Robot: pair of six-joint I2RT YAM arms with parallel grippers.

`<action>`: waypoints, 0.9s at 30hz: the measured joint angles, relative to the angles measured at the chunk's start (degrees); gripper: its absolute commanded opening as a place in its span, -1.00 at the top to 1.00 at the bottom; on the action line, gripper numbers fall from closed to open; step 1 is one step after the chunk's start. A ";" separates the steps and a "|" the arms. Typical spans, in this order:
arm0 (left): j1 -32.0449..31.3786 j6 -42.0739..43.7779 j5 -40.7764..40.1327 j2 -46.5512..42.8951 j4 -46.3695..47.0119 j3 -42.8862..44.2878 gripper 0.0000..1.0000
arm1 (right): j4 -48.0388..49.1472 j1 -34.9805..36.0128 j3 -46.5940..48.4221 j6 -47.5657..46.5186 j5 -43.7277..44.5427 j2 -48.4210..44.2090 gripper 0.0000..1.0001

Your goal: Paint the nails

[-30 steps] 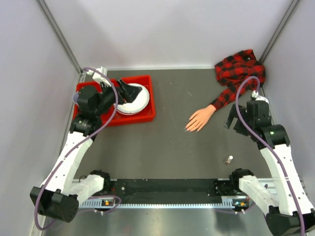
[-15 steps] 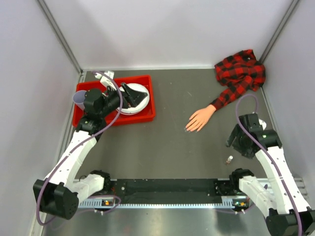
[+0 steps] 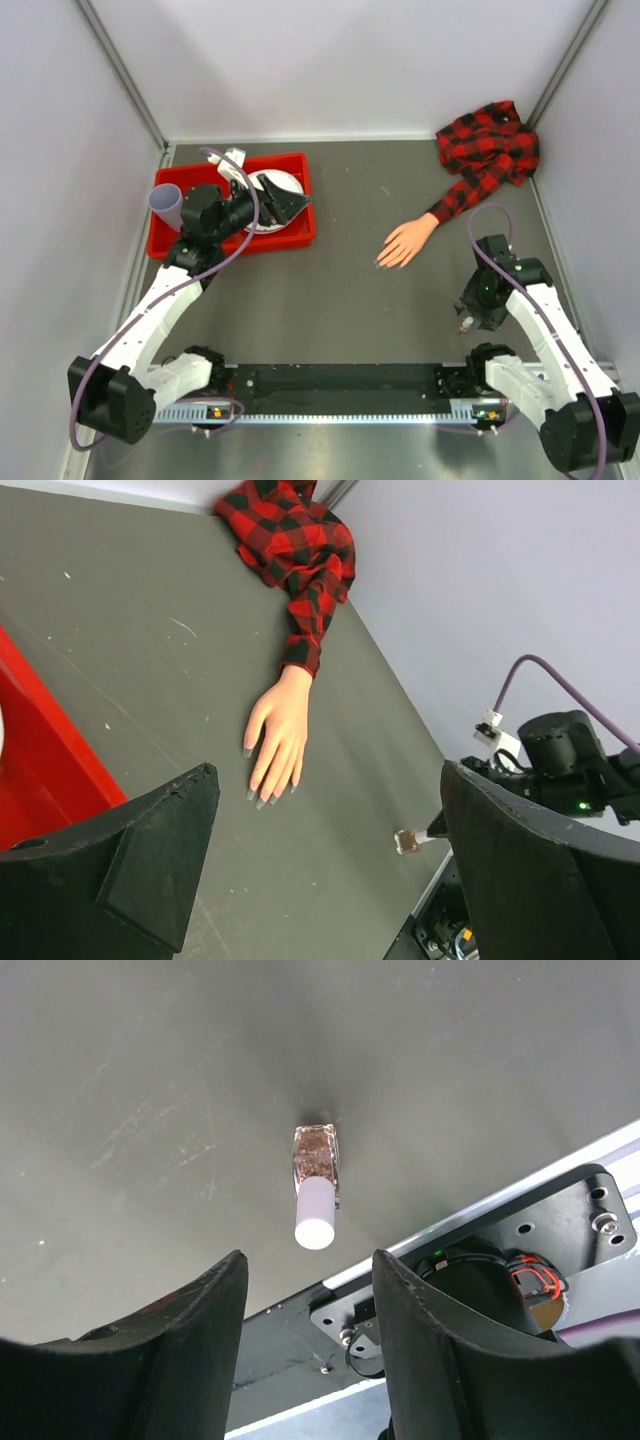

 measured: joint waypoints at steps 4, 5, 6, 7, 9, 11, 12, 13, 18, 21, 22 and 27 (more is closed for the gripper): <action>-0.87 -0.44 0.02 0.02 0.90 -0.37 -0.90 | 0.42 0.00 -0.24 0.70 0.90 1.73 0.01; -1.03 -0.59 0.02 0.02 1.03 -0.44 -0.90 | 0.63 0.00 -0.24 0.92 1.11 1.92 0.02; -1.09 -0.63 0.04 0.02 1.05 -0.46 -0.90 | 0.79 0.00 -0.24 1.09 1.31 2.12 0.02; -1.14 -0.76 0.13 0.02 1.05 -0.46 -0.90 | 0.94 0.00 -0.26 1.33 1.49 2.29 0.02; -1.20 -0.87 0.22 0.02 1.07 -0.46 -0.90 | 1.09 0.00 -0.26 1.75 1.84 2.84 0.02; -1.29 -1.01 0.22 0.02 1.14 -0.46 -0.90 | 1.18 0.00 -0.26 1.99 2.23 3.23 0.04; -1.33 -1.03 0.22 0.02 1.27 -0.46 -0.90 | 1.25 0.00 -0.31 2.29 2.49 3.48 0.12; -1.38 -1.03 0.26 0.02 1.42 -0.46 -0.90 | 1.44 0.00 -0.46 2.47 2.73 3.69 0.14; -1.46 -1.05 0.42 0.00 1.66 -0.46 -0.90 | 2.75 0.00 -2.03 2.86 3.15 5.73 0.22; -1.57 -1.05 0.42 0.00 1.88 -0.46 -0.90 | 3.32 0.00 -2.14 2.89 3.17 7.26 0.22; -1.62 -1.05 0.44 -0.02 1.90 -0.46 -0.90 | 3.67 0.00 -2.14 2.89 3.15 7.54 0.22; -1.73 -1.09 0.63 -0.02 2.03 -0.57 -0.90 | 4.35 0.00 -2.14 2.91 3.17 8.31 0.28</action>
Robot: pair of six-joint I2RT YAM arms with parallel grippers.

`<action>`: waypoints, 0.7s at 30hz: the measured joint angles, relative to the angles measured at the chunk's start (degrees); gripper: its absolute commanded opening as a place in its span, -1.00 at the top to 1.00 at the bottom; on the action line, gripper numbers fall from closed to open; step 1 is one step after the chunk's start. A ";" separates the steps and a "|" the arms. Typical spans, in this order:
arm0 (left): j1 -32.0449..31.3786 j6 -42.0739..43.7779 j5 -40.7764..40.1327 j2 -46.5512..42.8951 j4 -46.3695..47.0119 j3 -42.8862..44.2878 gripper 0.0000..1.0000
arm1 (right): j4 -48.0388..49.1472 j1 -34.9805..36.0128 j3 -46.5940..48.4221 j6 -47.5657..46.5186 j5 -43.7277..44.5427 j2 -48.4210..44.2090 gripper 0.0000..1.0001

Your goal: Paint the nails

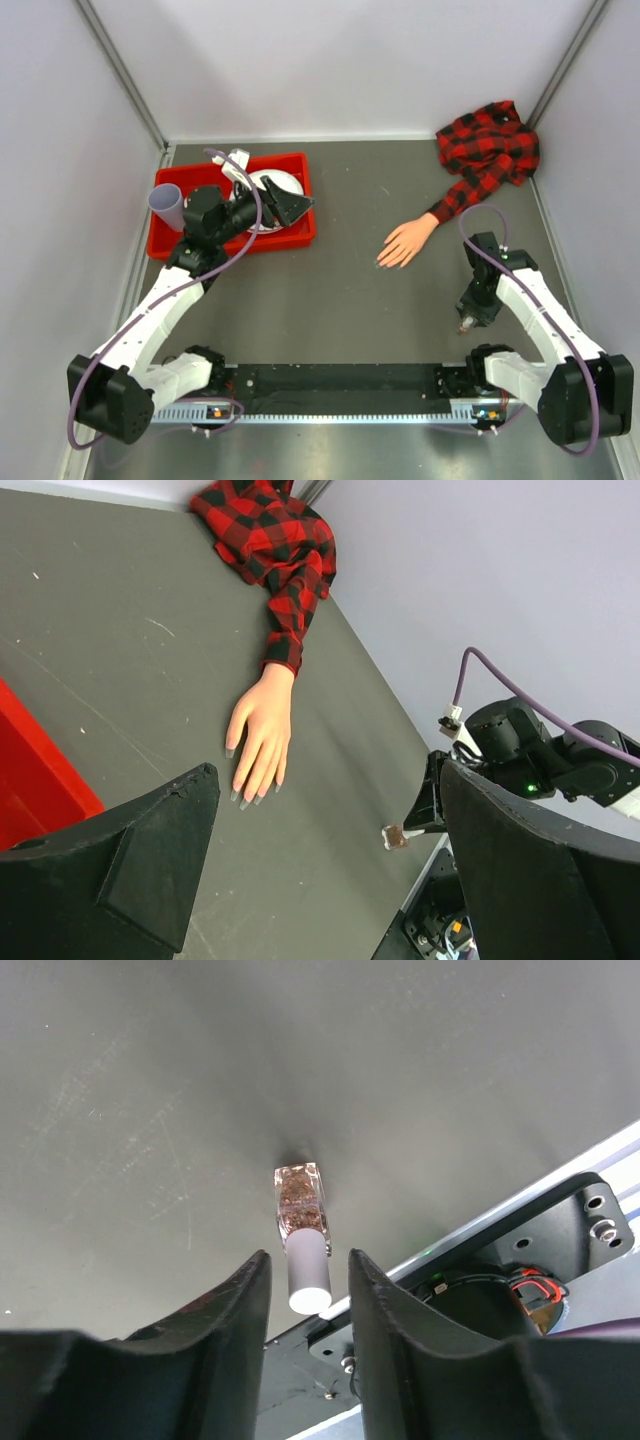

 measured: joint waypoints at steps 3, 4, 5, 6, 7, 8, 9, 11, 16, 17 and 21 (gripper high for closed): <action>-0.07 0.00 0.02 0.00 0.04 -0.11 -0.90 | 0.15 0.00 0.00 -0.02 0.02 0.55 0.37; -0.07 0.00 0.04 0.00 0.07 -0.15 -0.90 | 0.22 0.00 0.00 0.00 0.02 0.63 0.40; -0.11 0.00 0.02 0.00 0.04 -0.20 -0.90 | 0.26 0.00 0.00 -0.04 0.02 0.63 0.40; -0.11 0.00 0.04 0.00 0.07 -0.20 -0.90 | 0.28 0.00 0.00 -0.02 0.04 0.63 0.41; -0.13 0.00 0.04 0.00 0.07 -0.20 -0.90 | 0.31 0.00 0.00 0.00 0.04 0.63 0.41; -0.15 0.02 0.02 0.00 0.11 -0.22 -0.90 | 0.31 0.00 0.00 0.00 0.07 0.63 0.41; -0.17 0.02 0.02 0.00 0.17 -0.24 -0.90 | 0.31 0.00 0.00 0.02 0.07 0.63 0.40; -0.22 0.02 0.02 0.00 0.26 -0.42 -0.90 | 0.31 0.00 0.00 0.00 0.07 0.74 0.40; -0.33 0.02 0.02 0.00 0.26 -0.70 -0.90 | 0.31 0.00 0.00 0.02 0.09 1.29 0.50; -0.33 0.02 0.02 0.00 0.26 -0.70 -0.90 | 0.31 0.00 0.00 -0.04 0.07 1.33 0.54; -0.37 0.02 0.02 0.00 0.26 -0.72 -0.90 | 0.37 0.00 0.00 -0.02 0.02 1.38 0.86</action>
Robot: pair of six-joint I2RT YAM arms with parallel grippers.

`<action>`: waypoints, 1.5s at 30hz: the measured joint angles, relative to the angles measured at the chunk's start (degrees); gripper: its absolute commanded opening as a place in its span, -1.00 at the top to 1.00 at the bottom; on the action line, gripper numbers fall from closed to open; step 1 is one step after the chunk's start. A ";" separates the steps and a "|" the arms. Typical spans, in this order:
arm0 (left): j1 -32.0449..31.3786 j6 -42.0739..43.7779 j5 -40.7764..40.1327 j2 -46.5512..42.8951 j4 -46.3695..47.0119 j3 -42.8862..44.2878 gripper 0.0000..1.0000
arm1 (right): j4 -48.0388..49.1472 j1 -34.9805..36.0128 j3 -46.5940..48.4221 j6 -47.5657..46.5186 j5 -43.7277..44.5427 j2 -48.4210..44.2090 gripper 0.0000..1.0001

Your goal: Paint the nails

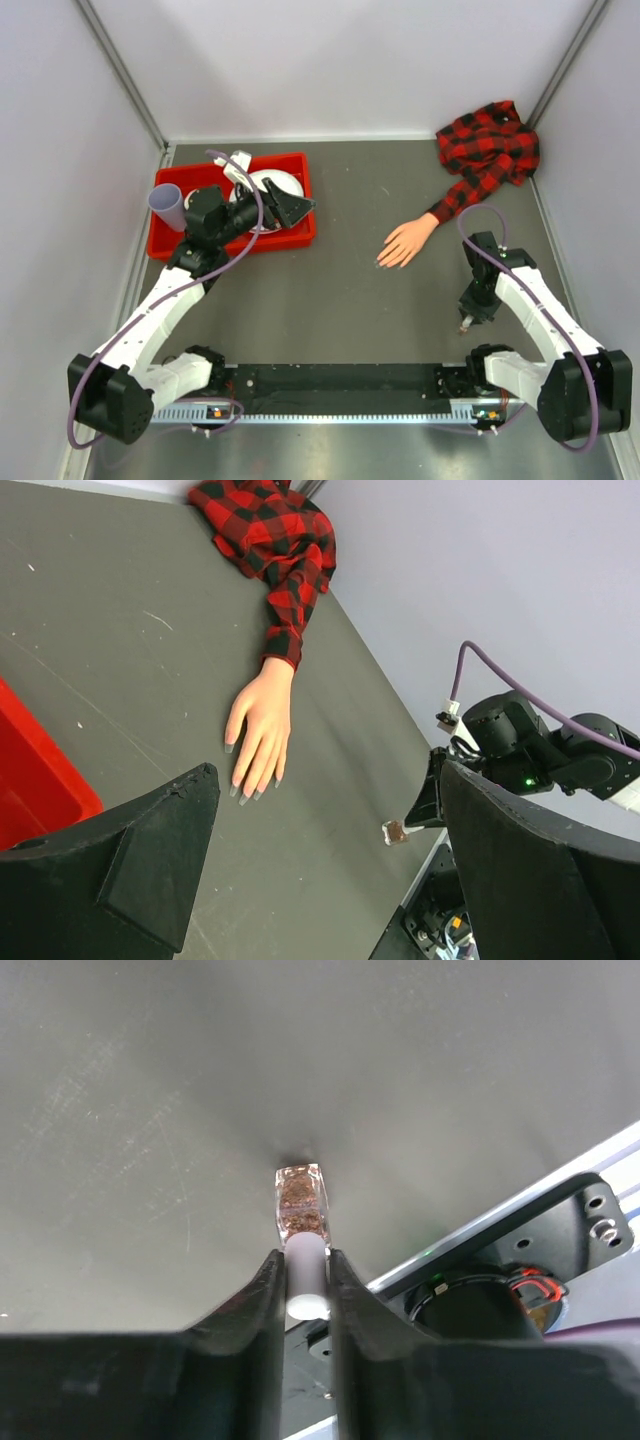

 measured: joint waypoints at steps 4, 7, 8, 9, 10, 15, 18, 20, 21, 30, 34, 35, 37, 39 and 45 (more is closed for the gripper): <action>-0.11 0.07 0.15 0.09 0.00 -0.02 -0.73 | -0.15 0.00 0.04 -0.07 0.02 -0.17 1.00; -0.55 0.50 0.24 0.92 0.26 -0.02 -0.67 | -0.11 0.33 0.04 -0.50 -0.11 -0.20 1.00; -0.92 1.14 0.46 1.64 0.48 -0.02 -0.64 | -0.09 0.72 0.11 -0.59 -0.15 -0.26 1.00; -1.29 1.46 0.66 2.25 0.63 -0.02 -0.60 | -0.04 1.25 0.13 -0.63 -0.24 -0.31 1.00; -1.86 1.92 0.79 3.19 0.94 -0.13 -0.58 | 0.11 2.43 0.17 -1.36 -0.28 -0.42 1.00; -5.60 4.24 2.54 8.00 3.26 -1.14 -0.43 | 0.70 10.40 6.23 -7.39 -2.01 -0.55 1.00; -7.69 5.03 4.57 11.19 5.11 -1.33 -0.38 | 3.72 14.21 13.20 -13.16 -4.52 -0.72 1.00; -8.85 5.51 6.19 12.96 6.54 -1.68 -0.36 | 6.93 15.58 16.81 -17.44 -8.48 -1.27 1.00; -9.40 5.70 7.10 13.51 7.39 -2.10 -0.36 | 8.24 16.00 18.38 -19.39 -10.97 -1.44 1.00; -14.10 8.37 17.84 13.64 16.15 -6.58 -0.65 | 13.09 21.03 25.03 -33.05 -32.59 0.04 1.00; -17.73 11.13 22.51 13.51 16.90 -6.58 -0.72 | 13.09 24.13 25.31 -37.42 -40.87 0.22 1.00; -18.67 11.82 23.32 13.51 16.98 -6.60 -0.67 | 13.00 24.76 25.31 -38.34 -42.36 0.22 1.00; -20.09 12.79 24.72 13.51 17.35 -6.71 -0.62 | 12.76 25.79 25.31 -40.00 -44.61 0.09 1.00; -21.09 13.68 26.10 13.51 18.23 -6.99 -0.48 | 12.48 26.29 25.31 -41.22 -46.23 -0.39 1.00; -22.08 14.67 29.75 13.70 20.61 -7.54 -0.23 | 12.39 26.38 25.31 -42.62 -50.18 -2.84 1.00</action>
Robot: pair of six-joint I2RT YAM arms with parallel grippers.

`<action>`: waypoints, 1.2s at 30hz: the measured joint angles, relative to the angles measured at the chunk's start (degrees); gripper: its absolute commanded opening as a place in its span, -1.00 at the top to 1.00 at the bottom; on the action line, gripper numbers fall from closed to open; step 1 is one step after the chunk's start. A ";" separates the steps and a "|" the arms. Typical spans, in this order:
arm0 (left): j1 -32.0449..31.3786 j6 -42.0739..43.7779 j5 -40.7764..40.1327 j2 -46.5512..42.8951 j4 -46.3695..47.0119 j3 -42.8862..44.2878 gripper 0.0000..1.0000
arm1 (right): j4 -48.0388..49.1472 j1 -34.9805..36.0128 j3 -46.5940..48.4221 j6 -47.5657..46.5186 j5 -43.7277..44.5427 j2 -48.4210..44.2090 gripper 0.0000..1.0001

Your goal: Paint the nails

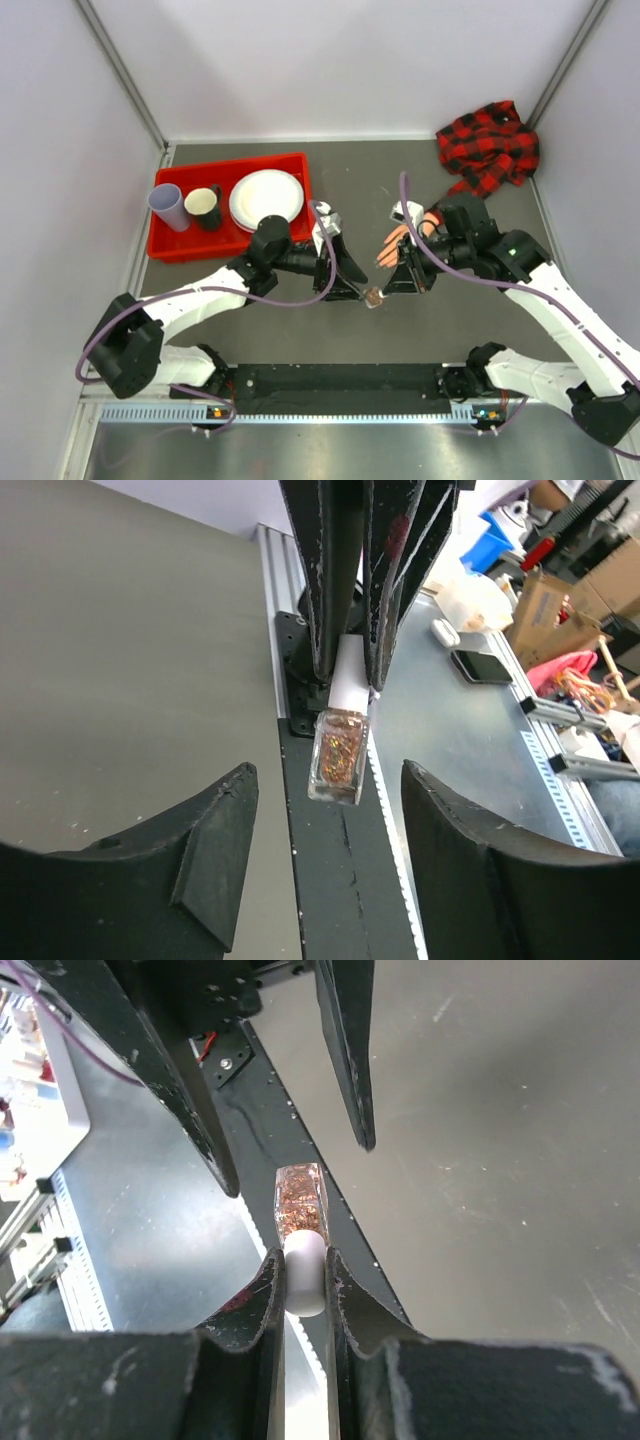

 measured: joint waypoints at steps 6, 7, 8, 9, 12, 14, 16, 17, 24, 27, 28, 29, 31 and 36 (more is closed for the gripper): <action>-1.84 0.68 2.62 2.47 0.42 0.24 -0.11 | -2.05 4.24 1.40 -0.85 1.79 1.53 1.00; -2.19 1.18 3.10 3.08 -0.26 0.37 -0.10 | -2.34 5.11 1.88 -1.05 2.51 2.05 1.00; -2.43 1.60 3.32 3.37 -0.98 0.50 -0.09 | -2.67 5.73 2.40 -1.25 3.26 2.47 1.00; -2.71 2.08 3.48 3.58 -1.75 0.63 -0.09 | -2.95 6.01 2.78 -1.44 3.80 2.71 1.00; -3.15 3.52 3.76 3.65 -3.45 0.92 -0.07 | -3.61 6.16 3.69 -1.75 5.35 2.91 1.00; -3.41 4.00 4.09 3.65 -4.09 1.03 -0.06 | -3.72 6.29 3.76 -1.97 5.62 2.91 1.00; -3.61 4.39 4.42 3.67 -4.55 1.05 -0.04 | -4.13 6.60 3.76 -2.08 6.10 2.97 1.00; -3.80 4.50 4.57 3.67 -4.72 1.09 -0.01 | -4.35 6.78 3.76 -2.12 6.29 3.06 1.00; -4.96 4.55 4.96 4.98 -4.85 2.25 0.07 | -4.55 7.34 3.76 -2.16 6.97 3.34 1.00; -5.27 4.59 4.92 5.49 -4.92 2.32 0.17 | -4.59 7.41 3.76 -2.14 7.06 3.56 1.00; -5.33 4.68 4.92 5.64 -4.96 2.36 0.28 | -4.59 7.43 3.76 -2.12 7.04 3.58 1.00; -5.38 4.72 4.90 5.88 -4.98 2.47 0.34 | -4.59 7.43 3.76 -2.12 7.04 3.58 1.00; -5.42 4.81 4.83 6.21 -5.20 2.71 0.59 | -4.59 7.45 3.76 -1.99 6.86 3.58 1.00; -5.73 7.45 5.20 6.32 -7.61 3.74 1.00 | -4.59 7.45 3.76 -1.44 7.50 3.48 0.94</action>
